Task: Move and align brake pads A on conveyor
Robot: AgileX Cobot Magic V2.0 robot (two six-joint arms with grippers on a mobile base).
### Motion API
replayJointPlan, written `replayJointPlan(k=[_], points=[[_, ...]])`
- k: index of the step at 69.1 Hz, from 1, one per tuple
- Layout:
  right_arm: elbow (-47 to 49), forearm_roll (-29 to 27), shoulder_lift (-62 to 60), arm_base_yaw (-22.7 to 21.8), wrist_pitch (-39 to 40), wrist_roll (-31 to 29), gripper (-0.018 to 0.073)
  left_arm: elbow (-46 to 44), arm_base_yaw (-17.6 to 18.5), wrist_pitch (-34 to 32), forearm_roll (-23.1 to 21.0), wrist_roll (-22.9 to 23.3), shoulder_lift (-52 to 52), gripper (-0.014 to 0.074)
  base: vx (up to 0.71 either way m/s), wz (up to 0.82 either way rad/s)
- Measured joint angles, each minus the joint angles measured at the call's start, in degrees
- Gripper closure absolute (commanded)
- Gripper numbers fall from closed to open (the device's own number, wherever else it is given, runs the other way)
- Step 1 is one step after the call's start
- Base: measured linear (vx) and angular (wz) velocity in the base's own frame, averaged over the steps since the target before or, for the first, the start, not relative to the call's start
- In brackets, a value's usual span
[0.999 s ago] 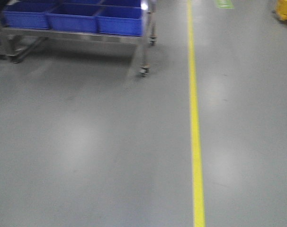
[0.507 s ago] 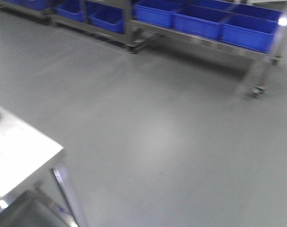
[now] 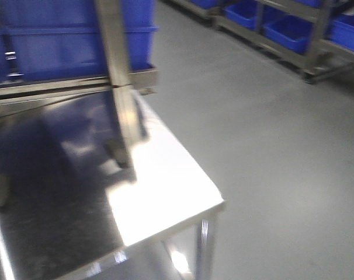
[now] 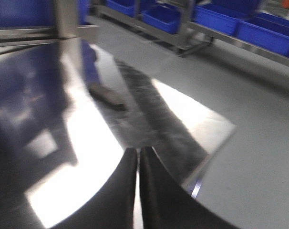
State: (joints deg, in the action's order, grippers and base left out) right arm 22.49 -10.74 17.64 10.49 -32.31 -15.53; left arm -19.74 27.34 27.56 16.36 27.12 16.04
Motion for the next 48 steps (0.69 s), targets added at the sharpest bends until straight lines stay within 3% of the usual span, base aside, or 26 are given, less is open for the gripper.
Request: replayJointPlan(k=[30, 48], points=[[0.0, 0.0, 0.0, 0.0, 0.0, 0.0, 0.0567, 0.0, 0.0, 0.0, 0.0, 0.0, 0.0, 0.0603, 0.13, 0.89], [0.0, 0.0, 0.0, 0.0, 0.0, 0.0, 0.0567, 0.0, 0.0, 0.0, 0.2, 0.0, 0.0, 0.0603, 0.07, 0.42]])
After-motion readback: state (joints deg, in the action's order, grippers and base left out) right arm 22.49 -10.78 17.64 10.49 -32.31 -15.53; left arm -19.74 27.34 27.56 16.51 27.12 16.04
